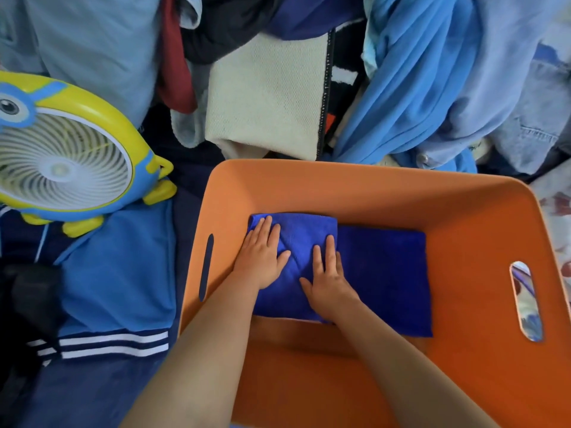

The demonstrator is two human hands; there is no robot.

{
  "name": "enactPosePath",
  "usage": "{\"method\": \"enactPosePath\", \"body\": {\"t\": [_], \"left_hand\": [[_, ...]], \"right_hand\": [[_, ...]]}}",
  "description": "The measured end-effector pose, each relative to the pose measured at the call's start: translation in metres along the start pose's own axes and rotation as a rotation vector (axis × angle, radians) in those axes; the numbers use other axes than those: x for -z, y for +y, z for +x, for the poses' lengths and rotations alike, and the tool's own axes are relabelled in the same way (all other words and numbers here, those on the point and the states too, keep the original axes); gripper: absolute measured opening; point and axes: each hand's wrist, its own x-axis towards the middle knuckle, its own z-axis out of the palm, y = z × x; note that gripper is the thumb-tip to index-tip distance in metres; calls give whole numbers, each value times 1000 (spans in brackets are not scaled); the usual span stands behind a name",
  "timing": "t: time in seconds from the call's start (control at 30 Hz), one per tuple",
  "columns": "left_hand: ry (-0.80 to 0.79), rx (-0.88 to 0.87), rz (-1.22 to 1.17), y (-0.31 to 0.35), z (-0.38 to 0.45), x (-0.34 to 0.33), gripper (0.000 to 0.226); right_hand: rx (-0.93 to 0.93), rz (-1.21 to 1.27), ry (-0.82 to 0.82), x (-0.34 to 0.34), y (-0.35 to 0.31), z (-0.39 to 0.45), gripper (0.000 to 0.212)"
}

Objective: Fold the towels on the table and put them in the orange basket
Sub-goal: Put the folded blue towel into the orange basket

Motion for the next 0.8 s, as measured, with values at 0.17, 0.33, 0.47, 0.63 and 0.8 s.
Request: {"method": "enactPosePath", "body": {"t": [0.17,0.33,0.47,0.63,0.8], "left_hand": [[-50,9,156,11,-11,31,60],[-4,-30,238,30,-42,74,49],[34,-50,259,61,-80,121,44],[318,-113,353,123,-148,191,31],[476,-171,396,182,-238,245,31]], "right_hand": [[13,-122,-78,26,-6,-10,67],[47,-113,9,66,-13,-39,57],[102,-110,54,110,-19,-85,54],[181,-97,315,174,-23,-170,35],[265,-138,555,221,-25,-276,25]]}}
